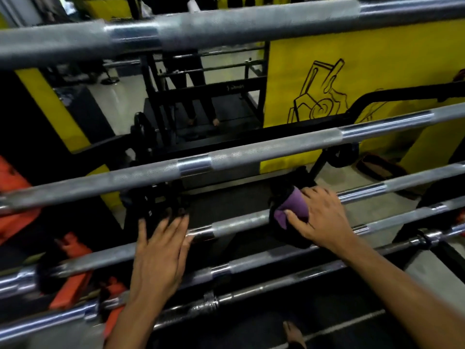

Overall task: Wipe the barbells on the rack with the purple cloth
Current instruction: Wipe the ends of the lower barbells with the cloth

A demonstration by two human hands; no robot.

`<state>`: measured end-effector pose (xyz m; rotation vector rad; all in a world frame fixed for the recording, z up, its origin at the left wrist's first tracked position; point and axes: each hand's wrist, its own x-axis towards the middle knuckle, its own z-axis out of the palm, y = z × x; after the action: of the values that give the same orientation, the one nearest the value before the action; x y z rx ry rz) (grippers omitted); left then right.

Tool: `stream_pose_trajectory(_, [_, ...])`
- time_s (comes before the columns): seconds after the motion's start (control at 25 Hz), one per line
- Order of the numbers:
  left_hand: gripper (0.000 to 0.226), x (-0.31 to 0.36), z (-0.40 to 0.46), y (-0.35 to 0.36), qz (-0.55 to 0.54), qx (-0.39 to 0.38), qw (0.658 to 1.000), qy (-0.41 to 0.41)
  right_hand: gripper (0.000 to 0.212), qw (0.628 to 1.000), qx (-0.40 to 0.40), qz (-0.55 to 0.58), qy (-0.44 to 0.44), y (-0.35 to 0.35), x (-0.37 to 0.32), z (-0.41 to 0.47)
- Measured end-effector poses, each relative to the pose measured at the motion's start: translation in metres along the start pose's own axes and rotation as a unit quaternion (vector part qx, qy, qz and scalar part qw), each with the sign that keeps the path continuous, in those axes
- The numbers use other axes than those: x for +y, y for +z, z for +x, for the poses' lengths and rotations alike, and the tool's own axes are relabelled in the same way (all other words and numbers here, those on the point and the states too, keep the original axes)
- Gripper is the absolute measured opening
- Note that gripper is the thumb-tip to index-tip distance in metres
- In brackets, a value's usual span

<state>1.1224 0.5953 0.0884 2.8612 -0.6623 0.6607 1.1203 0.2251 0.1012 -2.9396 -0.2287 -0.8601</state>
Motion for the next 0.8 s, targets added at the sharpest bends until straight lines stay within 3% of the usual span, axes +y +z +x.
stream_pose_trajectory(0.12, [0.049,0.0,-0.005,-0.001,0.021,-0.003,0.999,-0.034,0.05,1.0,0.007,0.014,0.01,0.002,-0.038,0.01])
stream_pose_trajectory(0.24, [0.047,-0.001,-0.004,0.001,0.017,-0.004,1.0,-0.02,0.069,0.999,-0.013,0.035,-0.006,0.009,-0.108,0.018])
stream_pose_trajectory(0.32, [0.046,-0.004,-0.004,0.002,0.016,-0.005,1.0,-0.01,0.068,0.998,-0.026,0.051,-0.04,0.012,-0.134,0.019])
stream_pose_trajectory(0.52, [0.045,-0.006,-0.005,-0.001,0.0,-0.004,1.0,-0.003,0.063,0.985,-0.031,0.083,-0.146,0.016,-0.073,0.004])
stream_pose_trajectory(0.68, [0.045,-0.006,-0.005,-0.002,0.003,0.003,1.0,0.003,0.06,0.995,0.011,0.071,-0.066,0.003,0.0,-0.008])
stream_pose_trajectory(0.8, [0.045,-0.006,-0.005,0.0,0.013,0.012,1.0,0.007,0.054,0.999,0.004,0.038,-0.021,0.0,-0.023,0.003])
